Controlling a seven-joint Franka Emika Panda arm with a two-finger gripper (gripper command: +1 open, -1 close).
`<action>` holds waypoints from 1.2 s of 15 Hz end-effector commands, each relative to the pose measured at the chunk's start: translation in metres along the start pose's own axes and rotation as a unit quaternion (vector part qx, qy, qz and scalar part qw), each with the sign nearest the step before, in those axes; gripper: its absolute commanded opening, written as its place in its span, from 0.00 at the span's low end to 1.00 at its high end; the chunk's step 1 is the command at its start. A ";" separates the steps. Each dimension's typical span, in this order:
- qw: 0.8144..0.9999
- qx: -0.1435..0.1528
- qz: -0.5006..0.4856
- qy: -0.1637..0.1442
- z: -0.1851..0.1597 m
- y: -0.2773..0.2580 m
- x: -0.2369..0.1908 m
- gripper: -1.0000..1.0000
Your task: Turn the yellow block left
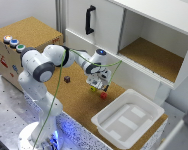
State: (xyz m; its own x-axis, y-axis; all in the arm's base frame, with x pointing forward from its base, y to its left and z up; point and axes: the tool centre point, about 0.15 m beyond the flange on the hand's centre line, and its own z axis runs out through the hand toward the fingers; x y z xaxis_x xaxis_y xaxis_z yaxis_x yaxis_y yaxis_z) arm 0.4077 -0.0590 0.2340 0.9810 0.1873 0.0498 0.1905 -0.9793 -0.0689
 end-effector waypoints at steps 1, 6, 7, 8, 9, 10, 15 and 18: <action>0.999 0.024 0.019 -0.023 0.021 -0.014 0.011 0.00; 0.999 0.034 0.024 -0.019 0.028 -0.021 0.009 0.00; 0.999 0.043 0.017 -0.008 0.028 -0.022 0.010 0.00; 0.999 0.042 0.019 -0.010 0.028 -0.022 0.010 0.00; 0.999 0.039 0.019 -0.008 0.027 -0.021 0.011 0.00; 0.999 0.036 0.021 -0.006 0.024 -0.020 0.011 0.00; 0.999 0.026 0.026 -0.006 0.017 -0.016 0.000 0.00; 0.999 0.028 0.027 -0.002 0.014 -0.014 0.000 0.00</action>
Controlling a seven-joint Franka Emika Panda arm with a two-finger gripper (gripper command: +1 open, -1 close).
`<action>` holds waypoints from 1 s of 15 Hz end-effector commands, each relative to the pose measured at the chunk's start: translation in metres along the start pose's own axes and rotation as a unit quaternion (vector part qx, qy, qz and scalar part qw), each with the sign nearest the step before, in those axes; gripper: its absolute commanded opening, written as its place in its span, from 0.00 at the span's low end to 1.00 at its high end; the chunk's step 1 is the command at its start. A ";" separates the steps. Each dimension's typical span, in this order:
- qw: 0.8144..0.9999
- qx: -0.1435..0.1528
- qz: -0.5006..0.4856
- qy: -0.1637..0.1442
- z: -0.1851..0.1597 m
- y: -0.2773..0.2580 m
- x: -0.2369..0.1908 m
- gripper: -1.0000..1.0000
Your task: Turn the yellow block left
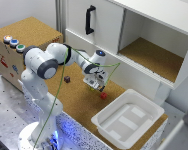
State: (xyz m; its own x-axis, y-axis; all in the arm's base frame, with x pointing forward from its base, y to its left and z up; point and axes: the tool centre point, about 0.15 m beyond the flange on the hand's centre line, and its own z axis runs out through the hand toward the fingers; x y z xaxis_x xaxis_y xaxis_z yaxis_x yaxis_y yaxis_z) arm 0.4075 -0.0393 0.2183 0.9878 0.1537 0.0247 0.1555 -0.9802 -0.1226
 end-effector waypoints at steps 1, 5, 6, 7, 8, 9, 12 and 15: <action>1.000 0.002 -0.002 0.012 -0.008 0.002 -0.003 0.00; 0.996 0.007 -0.086 0.010 -0.033 0.001 -0.005 0.00; 0.993 0.006 -0.118 -0.008 -0.034 0.004 -0.004 0.00; 0.988 0.010 -0.156 -0.012 -0.037 0.008 -0.004 0.00; 0.981 0.024 -0.192 -0.015 -0.038 0.011 -0.003 0.00; 0.971 0.029 -0.235 -0.021 -0.038 0.009 -0.005 0.00; 0.930 0.018 -0.363 -0.055 -0.027 -0.003 -0.015 0.00; 0.860 -0.011 -0.507 -0.044 -0.019 -0.014 -0.022 0.00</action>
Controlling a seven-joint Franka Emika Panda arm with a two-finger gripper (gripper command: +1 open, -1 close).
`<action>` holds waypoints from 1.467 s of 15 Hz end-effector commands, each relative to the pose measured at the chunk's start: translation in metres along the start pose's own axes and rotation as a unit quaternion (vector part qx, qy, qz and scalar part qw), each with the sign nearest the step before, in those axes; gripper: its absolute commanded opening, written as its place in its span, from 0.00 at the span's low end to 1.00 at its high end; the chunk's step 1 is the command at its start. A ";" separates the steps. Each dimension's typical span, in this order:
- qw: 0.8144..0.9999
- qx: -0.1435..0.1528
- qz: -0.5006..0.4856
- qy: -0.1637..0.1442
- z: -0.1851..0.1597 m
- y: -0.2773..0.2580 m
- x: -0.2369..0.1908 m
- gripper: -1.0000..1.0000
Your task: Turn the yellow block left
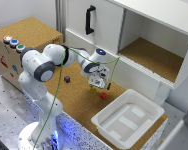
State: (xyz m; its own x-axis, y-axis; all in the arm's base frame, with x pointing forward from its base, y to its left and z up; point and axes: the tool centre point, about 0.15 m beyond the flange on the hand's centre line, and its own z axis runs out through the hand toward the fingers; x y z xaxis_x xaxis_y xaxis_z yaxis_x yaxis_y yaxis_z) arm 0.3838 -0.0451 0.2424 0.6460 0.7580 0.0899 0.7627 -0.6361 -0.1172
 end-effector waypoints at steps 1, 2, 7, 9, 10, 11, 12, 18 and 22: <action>0.974 -0.029 -0.223 -0.039 0.008 -0.012 0.013 0.00; 0.963 -0.036 -0.264 -0.034 0.012 -0.014 0.017 0.00; 0.890 -0.011 -0.450 -0.070 0.034 -0.017 0.026 0.00; 0.871 -0.009 -0.484 -0.080 0.031 0.000 0.028 0.00; 0.869 -0.022 -0.487 -0.080 0.033 0.004 0.029 0.00; 0.873 -0.030 -0.481 -0.074 0.031 0.005 0.033 1.00; 0.883 -0.020 -0.465 -0.064 0.026 0.004 0.038 1.00; 0.943 0.006 -0.329 -0.043 -0.037 0.006 0.020 1.00; 0.987 0.038 -0.153 -0.004 -0.052 -0.016 0.003 1.00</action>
State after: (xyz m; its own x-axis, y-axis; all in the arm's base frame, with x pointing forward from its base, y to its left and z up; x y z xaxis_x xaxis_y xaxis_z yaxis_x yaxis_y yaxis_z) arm 0.3960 -0.0322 0.2600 0.1067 0.9938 0.0307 0.9935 -0.1054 -0.0427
